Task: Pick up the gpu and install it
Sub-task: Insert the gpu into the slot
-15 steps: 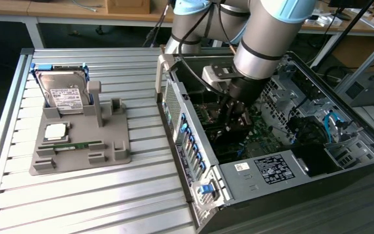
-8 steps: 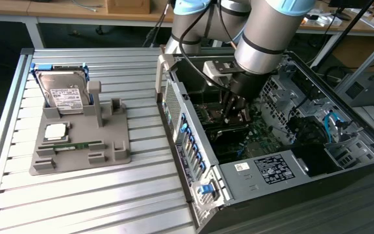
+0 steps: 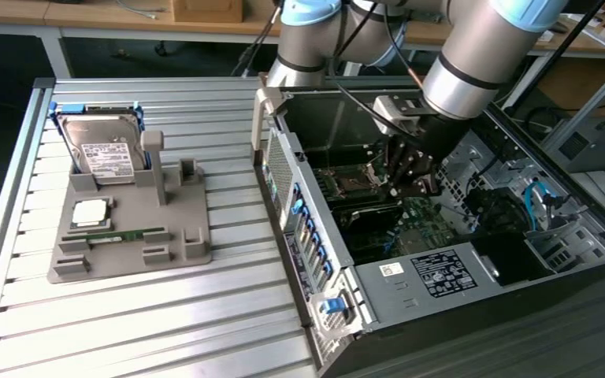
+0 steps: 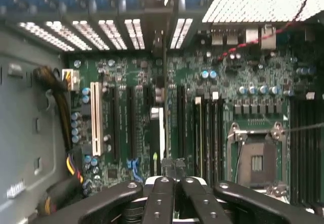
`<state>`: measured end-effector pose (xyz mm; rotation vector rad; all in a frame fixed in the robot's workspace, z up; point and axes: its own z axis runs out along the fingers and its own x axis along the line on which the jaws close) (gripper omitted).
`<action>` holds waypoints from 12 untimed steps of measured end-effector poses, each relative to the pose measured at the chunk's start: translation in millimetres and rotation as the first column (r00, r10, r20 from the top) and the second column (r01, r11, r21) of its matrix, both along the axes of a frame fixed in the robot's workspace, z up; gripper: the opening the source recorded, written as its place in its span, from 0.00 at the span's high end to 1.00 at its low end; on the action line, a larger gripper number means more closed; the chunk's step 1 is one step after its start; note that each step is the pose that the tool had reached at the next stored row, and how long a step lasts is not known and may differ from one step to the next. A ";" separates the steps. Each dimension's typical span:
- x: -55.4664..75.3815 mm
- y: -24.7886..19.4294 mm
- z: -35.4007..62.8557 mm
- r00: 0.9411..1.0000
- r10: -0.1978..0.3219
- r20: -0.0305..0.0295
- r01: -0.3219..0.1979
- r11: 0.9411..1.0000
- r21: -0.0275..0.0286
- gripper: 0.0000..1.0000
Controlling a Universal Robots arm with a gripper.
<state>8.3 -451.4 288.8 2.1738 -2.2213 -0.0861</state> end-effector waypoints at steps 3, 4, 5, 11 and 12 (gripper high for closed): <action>8.2 -0.8 -0.2 1.000 0.000 -0.008 0.000 1.000 0.000 0.90; 9.2 -0.9 -0.2 1.000 0.000 -0.009 0.000 1.000 0.000 0.90; 9.3 -0.9 -0.2 1.000 0.000 -0.009 0.000 1.000 0.000 0.90; 9.4 -1.0 -0.2 1.000 0.000 -0.009 0.000 1.000 0.000 0.90; 9.4 -1.0 -0.2 1.000 0.000 -0.009 0.000 1.000 0.000 0.90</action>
